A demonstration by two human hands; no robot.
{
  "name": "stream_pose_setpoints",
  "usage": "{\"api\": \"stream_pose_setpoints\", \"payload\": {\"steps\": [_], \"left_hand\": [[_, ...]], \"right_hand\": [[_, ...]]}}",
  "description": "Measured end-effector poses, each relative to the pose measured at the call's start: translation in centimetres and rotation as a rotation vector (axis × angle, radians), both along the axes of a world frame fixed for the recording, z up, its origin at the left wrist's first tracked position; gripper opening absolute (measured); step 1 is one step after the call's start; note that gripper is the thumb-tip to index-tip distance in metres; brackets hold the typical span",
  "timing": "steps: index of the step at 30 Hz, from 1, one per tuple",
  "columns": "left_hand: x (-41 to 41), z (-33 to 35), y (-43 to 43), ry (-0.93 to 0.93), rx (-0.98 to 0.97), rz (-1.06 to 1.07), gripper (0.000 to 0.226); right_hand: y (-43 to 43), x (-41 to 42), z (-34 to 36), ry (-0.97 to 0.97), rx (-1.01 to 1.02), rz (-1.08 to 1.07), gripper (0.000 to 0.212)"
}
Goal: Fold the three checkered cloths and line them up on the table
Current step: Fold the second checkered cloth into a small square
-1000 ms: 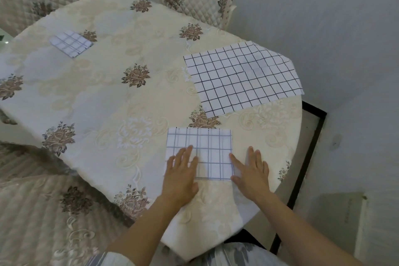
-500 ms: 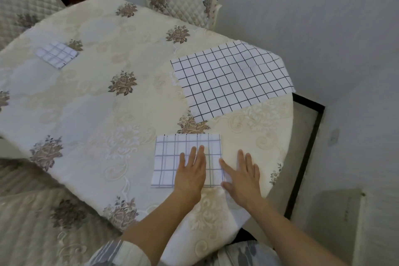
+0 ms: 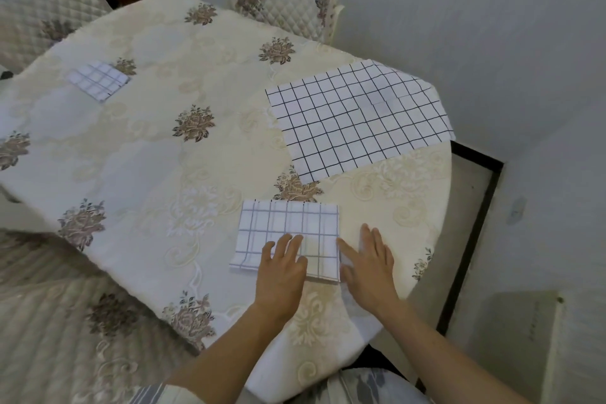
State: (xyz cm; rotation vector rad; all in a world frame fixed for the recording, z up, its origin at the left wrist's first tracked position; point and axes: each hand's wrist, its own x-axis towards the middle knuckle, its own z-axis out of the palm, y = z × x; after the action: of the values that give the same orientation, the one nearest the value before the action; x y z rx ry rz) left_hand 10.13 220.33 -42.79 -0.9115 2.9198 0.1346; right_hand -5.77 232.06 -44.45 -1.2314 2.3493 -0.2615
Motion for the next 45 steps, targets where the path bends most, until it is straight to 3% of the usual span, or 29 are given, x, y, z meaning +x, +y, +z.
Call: {"api": "stream_pose_setpoints", "payload": {"steps": [14, 20, 26, 28, 32, 37, 40, 45], "left_hand": [[12.1, -0.8, -0.2, 0.520, 0.271, 0.430, 0.023], [15.9, -2.2, -0.5, 0.756, 0.452, 0.547, 0.007], [19.4, -4.2, -1.3, 0.783, 0.558, 0.614, 0.005], [20.2, -4.4, -1.2, 0.788, 0.578, 0.636, 0.006], [20.5, -3.6, -1.0, 0.814, 0.654, 0.709, 0.028], [20.8, -3.1, -0.9, 0.846, 0.673, 0.725, 0.038], [20.8, -2.7, -0.3, 0.835, 0.604, 0.713, 0.038], [21.5, -3.0, -0.2, 0.647, 0.431, 0.691, 0.037]], "right_hand": [[-0.1, 1.8, 0.0, -0.068, -0.100, 0.102, 0.092], [-0.4, 4.4, -1.0, -0.053, -0.182, 0.213, 0.088], [-1.5, 5.7, -1.3, 0.004, -0.130, 0.382, 0.087], [-2.1, 6.2, -1.6, 0.000, -0.143, 0.421, 0.076], [-3.0, 7.0, -2.9, -0.008, -0.191, 0.510, 0.074], [-3.1, 7.0, -3.2, 0.022, -0.217, 0.608, 0.068], [-3.5, 7.0, -3.3, 0.029, -0.279, 0.591, 0.063], [-4.4, 7.7, -3.0, -0.022, -0.384, 0.541, 0.068]]}}
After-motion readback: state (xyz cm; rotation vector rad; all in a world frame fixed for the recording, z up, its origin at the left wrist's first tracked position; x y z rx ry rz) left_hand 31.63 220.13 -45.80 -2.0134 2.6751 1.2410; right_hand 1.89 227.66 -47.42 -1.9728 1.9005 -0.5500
